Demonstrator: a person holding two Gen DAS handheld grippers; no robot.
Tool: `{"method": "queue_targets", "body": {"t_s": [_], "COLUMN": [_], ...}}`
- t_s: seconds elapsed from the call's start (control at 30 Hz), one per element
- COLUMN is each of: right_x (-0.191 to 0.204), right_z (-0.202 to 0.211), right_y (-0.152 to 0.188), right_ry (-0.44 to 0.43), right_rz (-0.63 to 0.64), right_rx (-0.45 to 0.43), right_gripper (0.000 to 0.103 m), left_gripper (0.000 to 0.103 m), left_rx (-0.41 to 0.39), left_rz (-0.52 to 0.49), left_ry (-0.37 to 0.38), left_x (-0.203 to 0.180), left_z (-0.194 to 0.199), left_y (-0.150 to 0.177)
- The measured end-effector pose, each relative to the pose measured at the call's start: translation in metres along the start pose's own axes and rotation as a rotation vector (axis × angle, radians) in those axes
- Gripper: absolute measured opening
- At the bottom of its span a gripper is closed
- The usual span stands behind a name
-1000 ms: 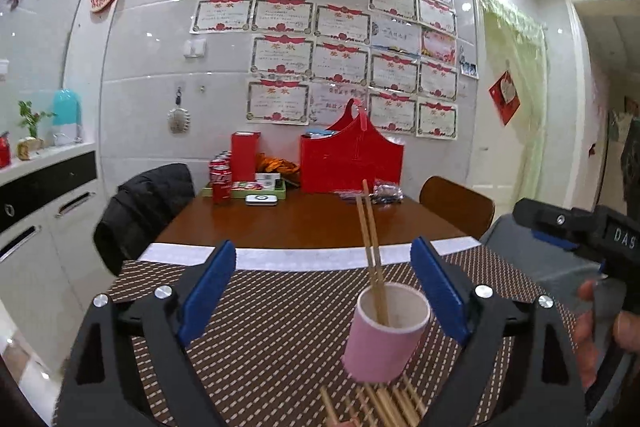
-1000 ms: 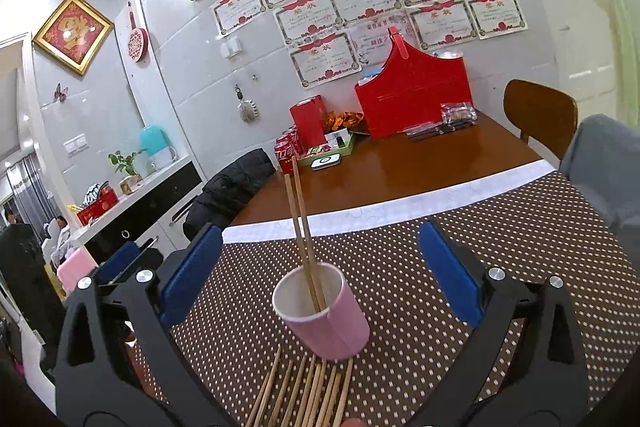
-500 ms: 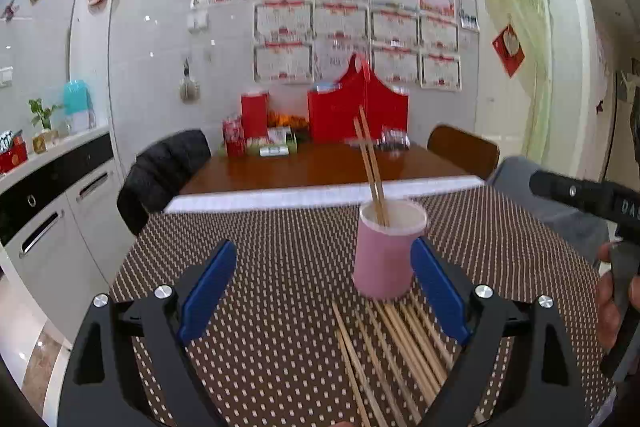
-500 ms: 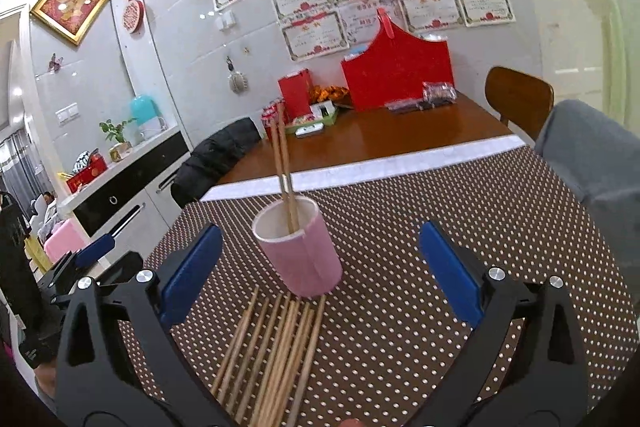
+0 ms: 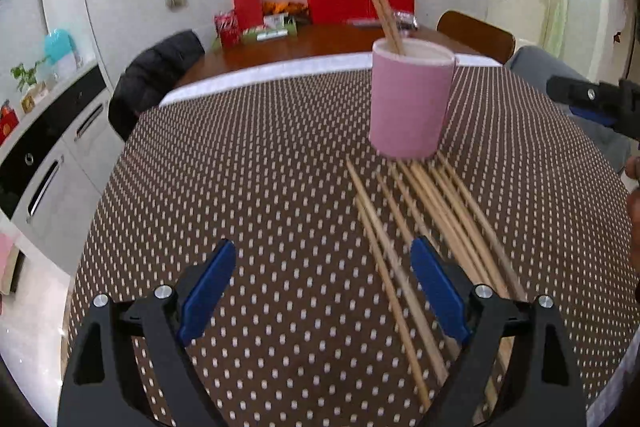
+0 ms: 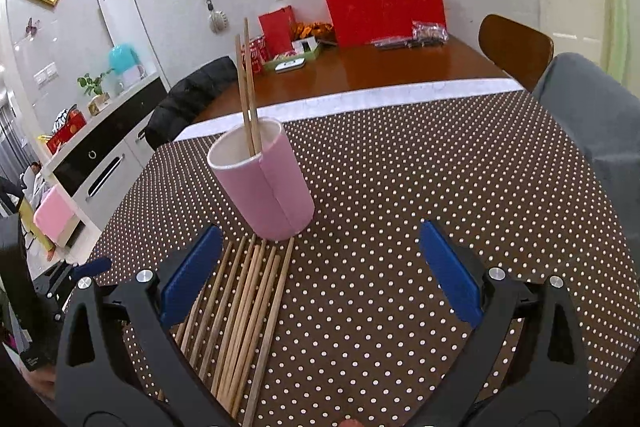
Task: Organize utensils
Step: 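Withdraw both tools from the cup and lower them toward the remaining chopsticks, then close the left tool on one chopstick while the right tool grasps another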
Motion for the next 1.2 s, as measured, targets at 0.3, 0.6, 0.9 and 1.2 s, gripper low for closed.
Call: {"method": "queue_targets", "body": {"t_s": [0.3,0.6,0.9,1.2], "right_x": [0.005,0.01,0.027,0.044], "right_z": [-0.012,-0.05,-0.065,-0.056], "right_y": [0.01,0.061,0.1,0.11], "right_ry": [-0.006,0.054,0.094,0.059], "right_rz": [0.037,0.216,0.371,0.389], "right_rx": [0.061,0.326,0.443,0.467], "right_gripper": [0.097,0.097,0.096,0.058], "left_gripper": [0.088,0.088,0.088,0.088], "left_rx": [0.106,0.106,0.12,0.118], "left_rz": [-0.001,-0.008,0.049,0.048], "left_ry": [0.052,0.0,0.031,0.025], "left_x": [-0.014,-0.013,-0.003,-0.002], "left_z": [-0.02,-0.029,-0.037,-0.037], "left_y": [0.05,0.056,0.049,0.05]}}
Point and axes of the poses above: each gripper's, at about its wrist camera, not at the fingertips, and z roughly against the way its jaws point, x to its left, y to its underside, the point moved 10 cm from there along -z, roughly the way its jaws point, and after that the axes turned 3 degrees about x, right-handed, at the moved point
